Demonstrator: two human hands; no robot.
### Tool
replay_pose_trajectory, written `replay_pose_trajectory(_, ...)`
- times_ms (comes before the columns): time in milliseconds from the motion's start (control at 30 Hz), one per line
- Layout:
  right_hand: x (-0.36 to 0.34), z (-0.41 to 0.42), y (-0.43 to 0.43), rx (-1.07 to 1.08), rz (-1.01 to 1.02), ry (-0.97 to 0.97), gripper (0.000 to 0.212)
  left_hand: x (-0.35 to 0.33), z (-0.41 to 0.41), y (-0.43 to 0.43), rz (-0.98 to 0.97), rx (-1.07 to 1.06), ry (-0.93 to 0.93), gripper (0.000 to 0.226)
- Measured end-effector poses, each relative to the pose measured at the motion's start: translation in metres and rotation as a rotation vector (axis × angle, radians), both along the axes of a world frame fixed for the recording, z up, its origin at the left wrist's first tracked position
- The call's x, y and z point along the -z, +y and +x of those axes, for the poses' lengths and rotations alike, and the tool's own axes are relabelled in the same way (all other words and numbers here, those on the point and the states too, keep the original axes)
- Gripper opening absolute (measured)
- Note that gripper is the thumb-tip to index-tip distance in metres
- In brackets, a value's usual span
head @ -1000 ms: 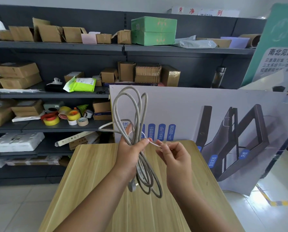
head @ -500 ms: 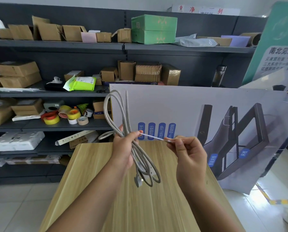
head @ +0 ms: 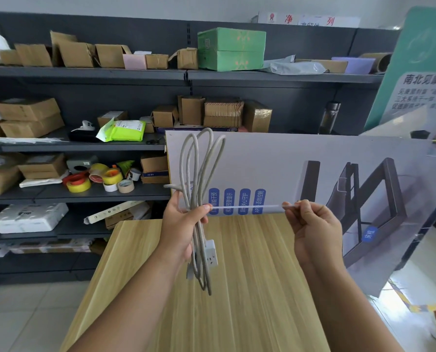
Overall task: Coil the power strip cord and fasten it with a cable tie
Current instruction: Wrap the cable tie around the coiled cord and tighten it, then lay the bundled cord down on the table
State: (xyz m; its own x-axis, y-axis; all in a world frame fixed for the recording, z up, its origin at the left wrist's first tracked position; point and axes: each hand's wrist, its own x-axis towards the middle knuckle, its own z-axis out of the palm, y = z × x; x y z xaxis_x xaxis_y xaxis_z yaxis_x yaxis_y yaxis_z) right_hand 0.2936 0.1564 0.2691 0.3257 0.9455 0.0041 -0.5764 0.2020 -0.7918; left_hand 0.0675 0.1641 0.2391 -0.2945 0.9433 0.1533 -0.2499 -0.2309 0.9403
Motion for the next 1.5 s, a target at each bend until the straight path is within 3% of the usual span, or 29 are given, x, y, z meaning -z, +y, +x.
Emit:
replay_pose_trajectory(133, 0.003, 0.008, 0.010, -0.004, -0.039, 0.055, 0.025, 0.006, 0.002, -0.002, 0.019, 0.022, -0.012, 0.064)
replay_pose_trajectory(200, 0.007, 0.009, 0.013, -0.013, -0.029, 0.071, 0.023, 0.006, 0.005, -0.002, 0.013, 0.015, -0.042, 0.067)
replay_pose_trajectory(333, 0.021, 0.008, 0.023, -0.163, 0.057, 0.039, 0.014, -0.006, 0.009, -0.001, 0.007, 0.057, -0.134, 0.031)
replay_pose_trajectory(367, 0.026, 0.007, 0.023, -0.236, 0.078, -0.003, 0.020, -0.007, 0.009, 0.002, -0.012, 0.082, -0.205, 0.023)
replay_pose_trajectory(433, 0.045, 0.002, 0.025, -0.387, 0.048, -0.169, 0.064, -0.008, 0.007, 0.007, -0.039, 0.153, -0.376, 0.013)
replay_pose_trajectory(500, 0.066, -0.005, 0.023, -0.510, -0.017, -0.335, 0.082, -0.006, 0.008, 0.009, -0.067, 0.237, -0.541, 0.016)
replay_pose_trajectory(600, 0.092, -0.014, 0.018, -0.609, -0.206, -0.451, 0.067, -0.002, 0.014, 0.005, -0.040, 0.291, -0.728, 0.007)
replay_pose_trajectory(667, 0.107, -0.017, 0.011, -0.661, -0.364, -0.341, 0.062, -0.001, 0.016, 0.002, 0.008, 0.324, -0.813, 0.024)
replay_pose_trajectory(767, 0.129, -0.024, -0.003, -0.813, -0.503, 0.016, 0.060, 0.006, 0.015, 0.004, 0.111, 0.413, -0.881, 0.056)
replay_pose_trajectory(867, 0.127, -0.035, -0.015, -0.951, -0.430, 0.395, 0.073, 0.017, 0.015, 0.006, 0.111, 0.385, -0.893, 0.044)
replay_pose_trajectory(967, 0.121, -0.029, -0.012, -0.803, -0.304, 0.656, 0.092, 0.030, 0.010, 0.006, 0.002, 0.281, -0.825, 0.030)
replay_pose_trajectory(1033, 0.118, -0.016, -0.006, -0.756, -0.237, 0.683, 0.094, 0.038, 0.007, 0.004, -0.069, 0.176, -0.803, 0.029)
replay_pose_trajectory(1167, 0.122, -0.004, 0.008, -0.684, -0.222, 0.582, 0.069, 0.059, 0.009, 0.002, -0.146, 0.115, -0.632, 0.064)
replay_pose_trajectory(1333, 0.134, 0.004, 0.019, -0.548, -0.361, 0.471, 0.071, 0.073, -0.001, -0.010, -0.130, 0.256, -0.629, 0.044)
replay_pose_trajectory(1433, 0.141, 0.016, 0.022, -0.526, -0.349, 0.494, 0.086, 0.083, -0.019, -0.022, -0.082, 0.408, -0.726, 0.082)
replay_pose_trajectory(1500, 0.145, 0.021, 0.020, -0.547, -0.348, 0.478, 0.084, 0.090, -0.029, -0.031, -0.047, 0.470, -0.827, 0.093)
